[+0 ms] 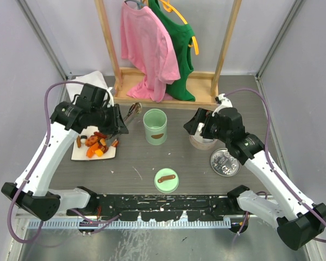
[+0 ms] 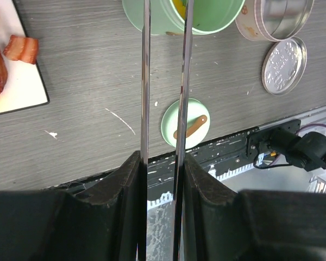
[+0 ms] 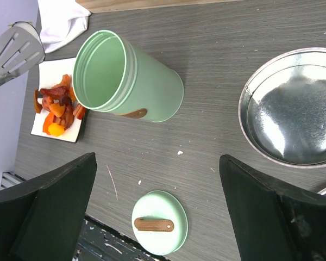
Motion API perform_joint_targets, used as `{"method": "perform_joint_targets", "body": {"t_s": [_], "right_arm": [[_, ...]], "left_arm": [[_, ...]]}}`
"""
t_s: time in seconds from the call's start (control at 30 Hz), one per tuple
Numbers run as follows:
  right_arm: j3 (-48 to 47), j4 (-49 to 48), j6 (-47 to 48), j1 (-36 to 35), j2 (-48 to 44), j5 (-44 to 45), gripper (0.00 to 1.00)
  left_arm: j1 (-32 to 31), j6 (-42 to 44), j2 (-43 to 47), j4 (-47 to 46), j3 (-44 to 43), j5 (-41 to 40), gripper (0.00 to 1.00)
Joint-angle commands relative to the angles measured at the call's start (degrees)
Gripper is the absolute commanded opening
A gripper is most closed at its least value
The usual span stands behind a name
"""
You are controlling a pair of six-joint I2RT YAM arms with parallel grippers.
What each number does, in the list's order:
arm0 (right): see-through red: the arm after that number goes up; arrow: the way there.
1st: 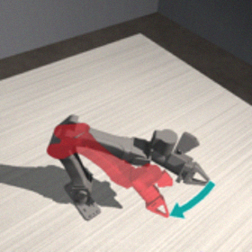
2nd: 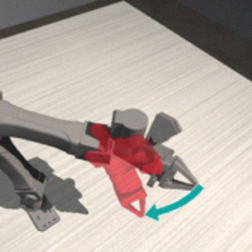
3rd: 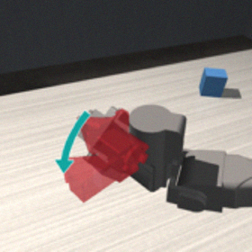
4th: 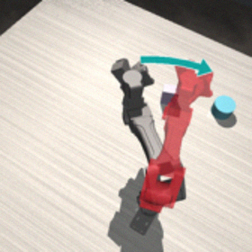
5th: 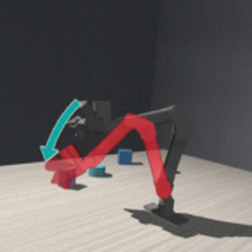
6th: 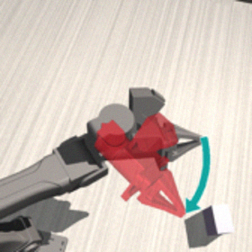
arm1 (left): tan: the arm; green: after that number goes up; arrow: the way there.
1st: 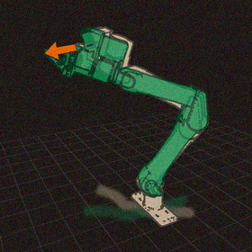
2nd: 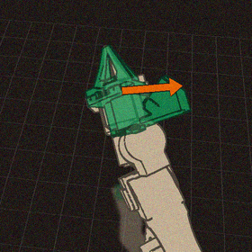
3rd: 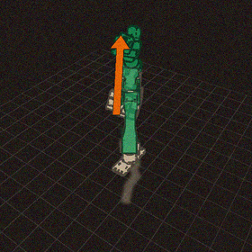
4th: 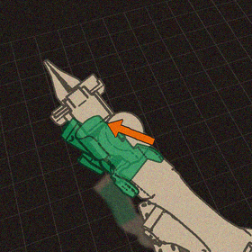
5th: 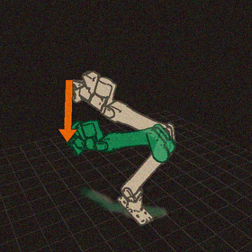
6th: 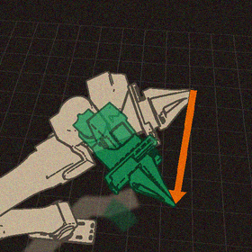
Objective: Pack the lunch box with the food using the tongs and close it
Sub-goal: Pick up the fake food from the plate, then place the fake food in the packing box.
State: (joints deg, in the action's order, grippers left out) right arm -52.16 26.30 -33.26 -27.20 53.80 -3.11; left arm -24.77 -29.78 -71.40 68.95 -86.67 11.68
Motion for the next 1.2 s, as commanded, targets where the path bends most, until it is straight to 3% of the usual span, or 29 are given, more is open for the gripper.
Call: {"method": "perform_joint_targets", "body": {"t_s": [0.0, 0.43, 1.17], "right_arm": [[0.42, -3.75, -2.0, 0.21, -1.67, -0.29, 1.0], [0.66, -3.91, -1.75, 0.21, -1.35, -0.65, 1.0], [0.26, -3.22, -1.99, 0.2, -1.27, -0.66, 1.0]], "left_arm": [[-3.61, -2.17, -0.72, -4.53, -2.18, -0.9, 0.26], [-13.54, -1.88, -7.07, -3.5, -4.55, -7.38, 0.29], [-14.19, 0.35, -8.77, -1.12, -6.28, -6.7, 0.38]]}}
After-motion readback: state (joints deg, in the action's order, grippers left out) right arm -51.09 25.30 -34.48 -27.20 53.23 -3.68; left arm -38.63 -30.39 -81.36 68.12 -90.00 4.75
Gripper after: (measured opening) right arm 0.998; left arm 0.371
